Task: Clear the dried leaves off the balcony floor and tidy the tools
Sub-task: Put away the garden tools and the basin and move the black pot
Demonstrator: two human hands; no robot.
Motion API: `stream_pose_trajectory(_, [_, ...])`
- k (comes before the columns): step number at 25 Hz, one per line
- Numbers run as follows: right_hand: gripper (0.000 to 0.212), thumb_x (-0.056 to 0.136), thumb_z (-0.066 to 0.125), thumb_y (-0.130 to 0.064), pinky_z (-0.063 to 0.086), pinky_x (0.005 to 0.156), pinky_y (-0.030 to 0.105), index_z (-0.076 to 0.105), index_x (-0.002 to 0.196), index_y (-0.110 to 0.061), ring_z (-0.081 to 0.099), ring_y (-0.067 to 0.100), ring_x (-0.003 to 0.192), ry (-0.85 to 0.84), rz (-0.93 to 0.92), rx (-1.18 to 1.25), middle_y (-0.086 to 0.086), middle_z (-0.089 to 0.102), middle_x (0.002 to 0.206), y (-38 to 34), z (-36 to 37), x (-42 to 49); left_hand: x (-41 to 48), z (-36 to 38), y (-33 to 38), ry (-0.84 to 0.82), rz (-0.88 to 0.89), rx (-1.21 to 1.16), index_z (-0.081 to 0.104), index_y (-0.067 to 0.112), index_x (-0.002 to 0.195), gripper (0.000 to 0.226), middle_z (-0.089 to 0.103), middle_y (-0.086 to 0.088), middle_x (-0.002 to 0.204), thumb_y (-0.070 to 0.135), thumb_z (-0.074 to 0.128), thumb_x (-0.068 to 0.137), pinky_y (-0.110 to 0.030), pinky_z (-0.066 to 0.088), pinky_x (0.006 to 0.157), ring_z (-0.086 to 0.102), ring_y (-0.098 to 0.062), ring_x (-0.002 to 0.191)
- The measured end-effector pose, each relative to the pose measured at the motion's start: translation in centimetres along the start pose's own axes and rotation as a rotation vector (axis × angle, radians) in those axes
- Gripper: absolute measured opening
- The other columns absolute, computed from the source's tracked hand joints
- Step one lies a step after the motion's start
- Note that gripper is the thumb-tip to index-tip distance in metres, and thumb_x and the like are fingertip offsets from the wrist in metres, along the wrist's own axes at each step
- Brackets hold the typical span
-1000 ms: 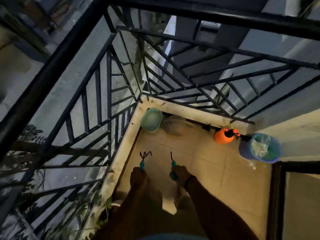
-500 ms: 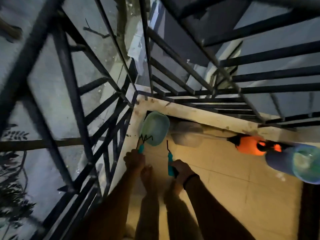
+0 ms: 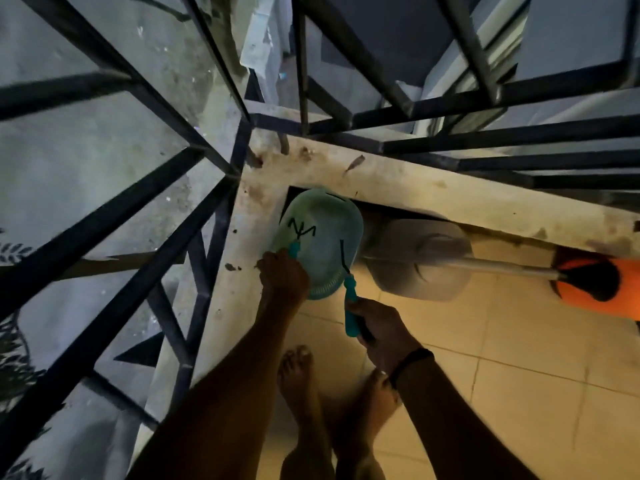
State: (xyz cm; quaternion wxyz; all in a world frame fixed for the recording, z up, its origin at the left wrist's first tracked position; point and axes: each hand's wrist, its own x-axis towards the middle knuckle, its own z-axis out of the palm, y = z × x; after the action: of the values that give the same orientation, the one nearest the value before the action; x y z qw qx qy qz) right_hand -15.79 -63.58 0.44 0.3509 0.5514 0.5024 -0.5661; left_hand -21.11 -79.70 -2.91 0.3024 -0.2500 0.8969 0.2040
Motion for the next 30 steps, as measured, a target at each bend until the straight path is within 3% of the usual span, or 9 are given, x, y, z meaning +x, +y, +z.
stream_pose_trajectory(4, [0.008, 0.090, 0.066, -0.010, 0.037, 0.056, 0.030, 0.065, 0.098, -0.010, 0.053, 0.021, 0.074, 0.058, -0.006, -0.037, 0.015, 0.063, 0.098, -0.7, 0.8, 0.7, 1.6, 1.7, -2.1, 0.066, 0.086, 0.039, 0.052, -0.004, 0.129, 0.038, 0.048, -0.030, 0.120, 0.008, 0.053, 0.093, -0.052, 0.042, 0.091, 0.045, -0.047, 0.111])
stream_pose_trajectory(8, [0.002, 0.092, 0.066, -0.013, 0.033, 0.055, 0.030, 0.067, 0.094, -0.013, 0.048, 0.021, 0.070, 0.072, -0.022, -0.059, 0.010, 0.062, 0.086, -1.6, 2.2, 0.5, 1.8, 0.9, -4.2, -0.009, 0.092, 0.112, 0.048, 0.004, 0.134, 0.050, 0.047, -0.022, 0.125, 0.024, 0.066, 0.092, -0.045, 0.049, 0.093, 0.047, -0.038, 0.116])
stream_pose_trajectory(11, [0.002, 0.089, 0.068, -0.011, 0.032, 0.052, 0.028, 0.068, 0.089, -0.009, 0.049, 0.021, 0.067, 0.101, -0.062, -0.084, 0.010, 0.060, 0.079, -2.3, 4.0, 1.5, 1.8, 0.7, -5.1, -0.013, 0.072, 0.039, 0.050, 0.005, 0.126, 0.047, 0.049, -0.020, 0.123, 0.026, 0.071, 0.090, -0.045, 0.048, 0.093, 0.049, -0.037, 0.116])
stream_pose_trajectory(14, [0.018, 0.085, 0.071, -0.015, 0.040, 0.047, 0.027, 0.067, 0.101, -0.007, 0.051, 0.019, 0.061, 0.125, -0.145, -0.149, 0.010, 0.062, 0.084, -2.6, 6.0, 3.3, 1.7, 0.7, -5.8, -0.003, 0.046, -0.058, 0.051, 0.007, 0.126, 0.040, 0.052, -0.019, 0.124, 0.024, 0.067, 0.093, -0.045, 0.048, 0.094, 0.049, -0.036, 0.118])
stream_pose_trajectory(16, [0.028, 0.086, 0.071, -0.019, 0.055, 0.061, 0.033, 0.067, 0.111, -0.007, 0.060, 0.023, 0.076, 0.164, -0.230, -0.228, 0.007, 0.064, 0.092, -2.8, 7.1, 4.3, 1.3, 1.1, -6.3, 0.058, 0.062, -0.099, 0.053, 0.008, 0.124, 0.032, 0.057, -0.018, 0.122, 0.019, 0.061, 0.095, -0.042, 0.049, 0.091, 0.052, -0.035, 0.117])
stream_pose_trajectory(19, [0.029, 0.088, 0.065, -0.024, 0.059, 0.080, 0.041, 0.064, 0.112, -0.009, 0.065, 0.025, 0.089, 0.255, -0.329, -0.373, 0.005, 0.065, 0.097, -3.0, 8.8, 5.8, 0.1, 2.4, -7.2, 0.178, 0.091, -0.172, 0.057, 0.008, 0.121, 0.027, 0.063, -0.018, 0.112, 0.013, 0.058, 0.095, -0.034, 0.046, 0.083, 0.058, -0.033, 0.108])
stream_pose_trajectory(24, [0.034, 0.088, 0.063, -0.025, 0.057, 0.088, 0.044, 0.058, 0.119, -0.011, 0.064, 0.031, 0.107, 0.287, -0.271, -0.448, 0.012, 0.064, 0.118, -1.1, 10.2, 6.8, -2.4, 4.0, -8.6, 0.301, 0.092, -0.240, 0.062, 0.003, 0.118, 0.026, 0.066, -0.018, 0.101, 0.004, 0.061, 0.092, -0.029, 0.041, 0.078, 0.060, -0.033, 0.098])
stream_pose_trajectory(27, [0.035, 0.088, 0.063, -0.022, 0.058, 0.088, 0.042, 0.059, 0.120, -0.008, 0.063, 0.030, 0.109, 0.274, -0.252, -0.481, 0.011, 0.064, 0.119, 0.7, 8.9, 6.3, -3.7, 4.3, -9.0, 0.334, 0.139, -0.180, 0.063, 0.000, 0.113, 0.024, 0.065, -0.019, 0.094, 0.002, 0.062, 0.089, -0.029, 0.041, 0.073, 0.062, -0.034, 0.090])
stream_pose_trajectory(30, [0.029, 0.089, 0.057, -0.022, 0.058, 0.086, 0.037, 0.063, 0.114, -0.007, 0.064, 0.027, 0.103, 0.254, -0.204, -0.552, 0.011, 0.067, 0.114, 2.0, 6.8, 4.9, -5.7, 3.4, -8.6, 0.271, 0.141, -0.141, 0.061, 0.001, 0.116, 0.026, 0.064, -0.019, 0.100, 0.005, 0.057, 0.091, -0.032, 0.041, 0.076, 0.059, -0.034, 0.095])
